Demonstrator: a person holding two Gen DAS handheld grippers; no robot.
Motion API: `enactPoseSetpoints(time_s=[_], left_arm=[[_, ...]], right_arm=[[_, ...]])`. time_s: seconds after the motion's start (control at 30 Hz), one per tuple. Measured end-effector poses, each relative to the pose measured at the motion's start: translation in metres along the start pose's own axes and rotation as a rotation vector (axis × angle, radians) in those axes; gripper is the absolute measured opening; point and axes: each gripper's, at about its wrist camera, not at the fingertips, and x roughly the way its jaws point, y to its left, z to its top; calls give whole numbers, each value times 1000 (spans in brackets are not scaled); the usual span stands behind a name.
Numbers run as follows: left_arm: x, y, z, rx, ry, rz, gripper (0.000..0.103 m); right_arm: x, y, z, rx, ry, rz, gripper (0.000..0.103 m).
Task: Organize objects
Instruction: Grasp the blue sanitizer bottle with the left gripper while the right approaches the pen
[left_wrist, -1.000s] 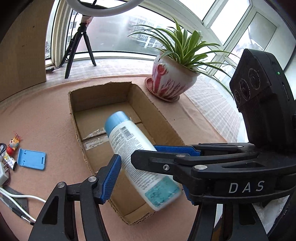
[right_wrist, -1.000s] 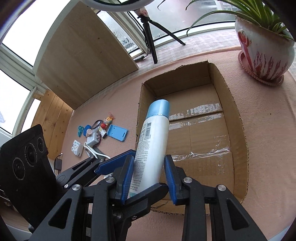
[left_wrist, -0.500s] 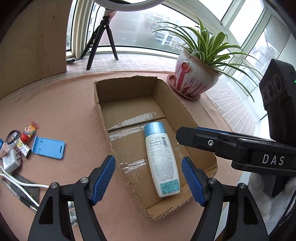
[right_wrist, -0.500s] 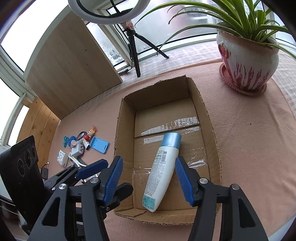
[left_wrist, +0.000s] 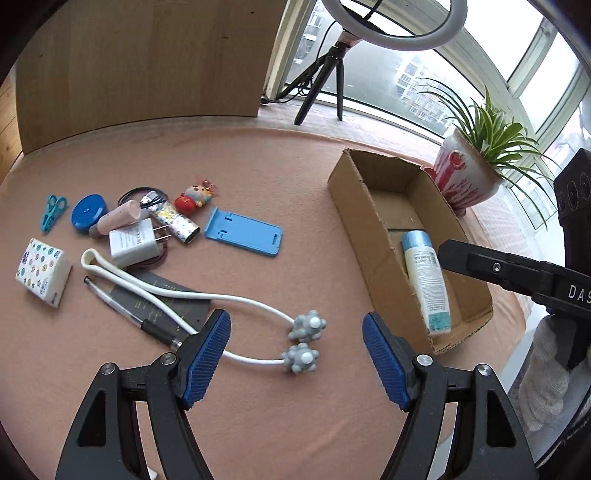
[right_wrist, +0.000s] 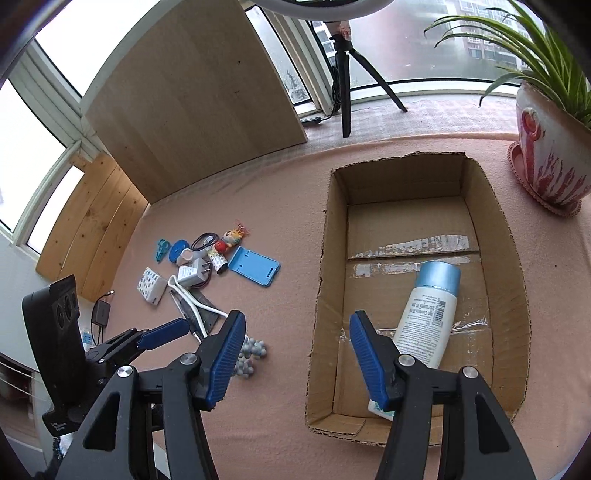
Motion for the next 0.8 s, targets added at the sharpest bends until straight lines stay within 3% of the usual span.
enactPoseSetpoints(time_s=[0.4, 0.6, 0.8], left_arm=[[-33, 103, -53, -181, 37, 149, 77], [-32, 117, -80, -233, 66, 180, 77], [-30, 121, -100, -245, 86, 213, 77]], right_arm=[[51, 79, -8, -174, 110, 71, 55], [90, 118, -12, -269, 212, 108, 54], [127, 150, -18, -369, 280, 94, 42]])
